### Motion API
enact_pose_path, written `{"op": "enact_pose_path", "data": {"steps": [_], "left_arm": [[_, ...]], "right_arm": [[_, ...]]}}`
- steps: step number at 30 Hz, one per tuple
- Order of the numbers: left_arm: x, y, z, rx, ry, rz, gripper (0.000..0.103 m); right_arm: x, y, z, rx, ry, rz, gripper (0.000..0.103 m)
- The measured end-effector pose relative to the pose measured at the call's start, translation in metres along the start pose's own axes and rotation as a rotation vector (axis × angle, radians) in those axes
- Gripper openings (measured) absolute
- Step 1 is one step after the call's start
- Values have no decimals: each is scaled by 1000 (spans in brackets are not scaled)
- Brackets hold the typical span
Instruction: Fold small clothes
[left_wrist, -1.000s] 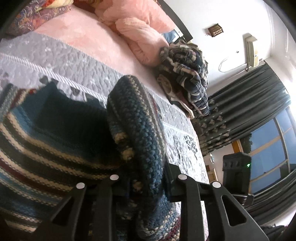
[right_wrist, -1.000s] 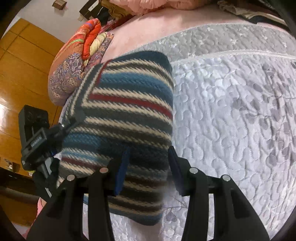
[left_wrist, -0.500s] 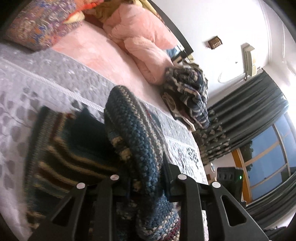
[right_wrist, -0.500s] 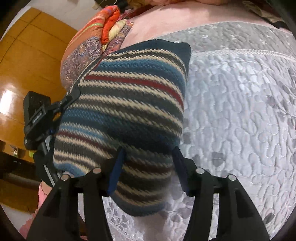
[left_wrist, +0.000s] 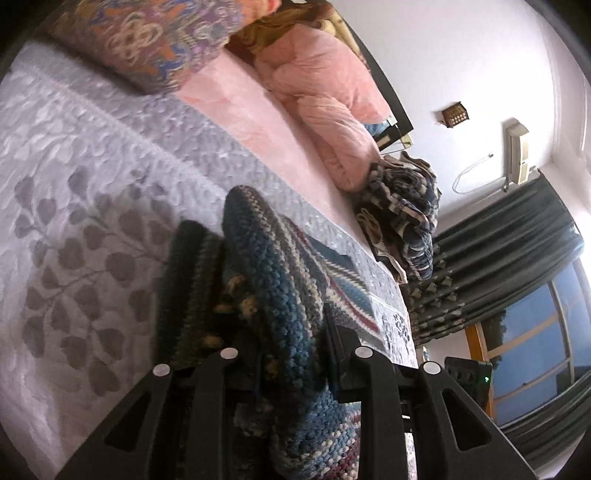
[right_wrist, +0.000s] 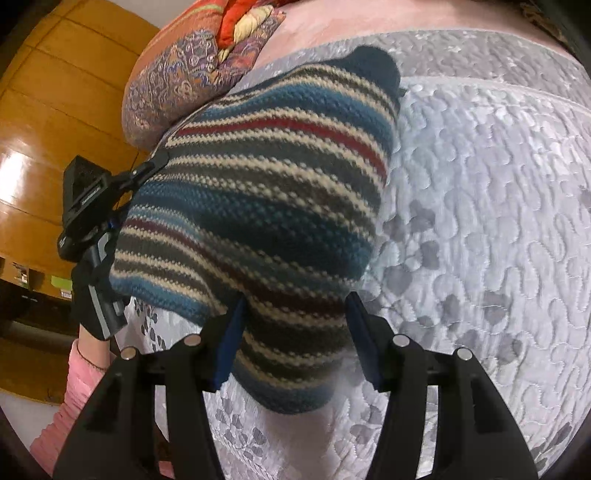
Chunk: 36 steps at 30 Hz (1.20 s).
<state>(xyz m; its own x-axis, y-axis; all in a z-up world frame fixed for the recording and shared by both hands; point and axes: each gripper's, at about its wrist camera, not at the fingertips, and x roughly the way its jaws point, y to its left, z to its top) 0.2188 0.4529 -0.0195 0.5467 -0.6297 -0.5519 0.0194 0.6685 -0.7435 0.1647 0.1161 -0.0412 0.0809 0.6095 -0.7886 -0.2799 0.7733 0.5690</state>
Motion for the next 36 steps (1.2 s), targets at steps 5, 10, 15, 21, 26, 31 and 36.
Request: {"op": "enact_pose_path", "data": {"steps": [5,10,15,21,26,31,36], "left_arm": [[5,19,-3,13,25,16,26],[18,32,-8,24,52,40,29],[19,27,-12,52,58,97,45],[-10,7,-23,95,39,227,51],[-54,-17,-58,161,-31,348,52],[-69,-24,-96,169,-5,326,51],[-63,-27,-105,171,17,313,51]], "right_arm": [[14,7,-1,-20,15,-36,55],[25,5,2,-13,28,-66,55],[35,1,7,9,42,-70,56],[20,-4,-4,6,49,-51,58],[16,-3,-11,22,68,-30,62],[17,-5,-17,35,89,-24,62],[22,-10,-18,57,109,-10,62]]}}
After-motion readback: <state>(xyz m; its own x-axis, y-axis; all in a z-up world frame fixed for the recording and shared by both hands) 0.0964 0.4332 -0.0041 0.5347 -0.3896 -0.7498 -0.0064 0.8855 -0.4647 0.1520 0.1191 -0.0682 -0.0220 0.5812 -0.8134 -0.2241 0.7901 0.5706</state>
